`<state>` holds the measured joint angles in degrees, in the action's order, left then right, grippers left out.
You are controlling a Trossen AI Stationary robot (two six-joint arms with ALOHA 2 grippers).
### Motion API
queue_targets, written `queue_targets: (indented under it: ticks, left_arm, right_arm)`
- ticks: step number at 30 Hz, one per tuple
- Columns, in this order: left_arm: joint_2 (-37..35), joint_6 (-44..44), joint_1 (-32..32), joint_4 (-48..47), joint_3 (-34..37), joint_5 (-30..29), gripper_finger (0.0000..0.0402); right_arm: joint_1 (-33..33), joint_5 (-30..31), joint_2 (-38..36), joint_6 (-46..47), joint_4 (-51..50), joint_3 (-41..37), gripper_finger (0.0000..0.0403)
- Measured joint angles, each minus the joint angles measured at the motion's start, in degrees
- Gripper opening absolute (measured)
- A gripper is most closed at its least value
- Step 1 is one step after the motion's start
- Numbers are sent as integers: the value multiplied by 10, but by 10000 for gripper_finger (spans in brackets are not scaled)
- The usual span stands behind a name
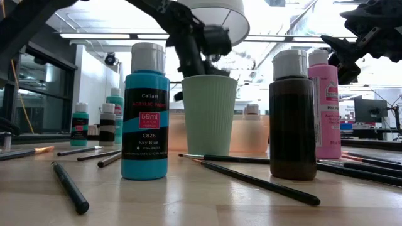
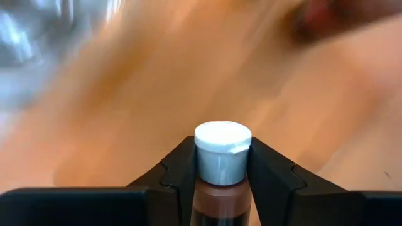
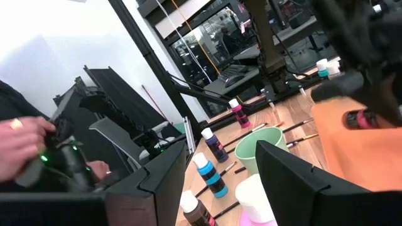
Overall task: Pick & Place Paint Supplies
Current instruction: Adjust the small brown paint bottle in the orange bin
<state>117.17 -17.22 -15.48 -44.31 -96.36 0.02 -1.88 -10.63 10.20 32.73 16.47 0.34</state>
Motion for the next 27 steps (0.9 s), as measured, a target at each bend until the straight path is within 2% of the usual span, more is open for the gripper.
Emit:
queue_targets:
  ticks: [3,6,14,17,21,23,27]
  left_arm:
    - [-19,33,10,60,6,-6,113]
    - [-43,63,21,157,42,1,113]
    - [-125,120,37,505,250,50,112]
    - [-135,132,40,665,331,57,112]
    - [-135,146,40,831,412,59,112]
    - [-131,162,40,875,433,59,112]
    - [-117,189,40,881,446,79,112]
  right_arm:
    - [0,0,0,0,0,0,188]
    - [0,0,0,0,0,0,188]
    - [0,0,0,0,0,0,188]
    - [0,0,0,0,0,0,188]
    - [0,0,0,0,0,0,188]
    - [0,0,0,0,0,0,188]
    - [0,0,0,0,0,0,188]
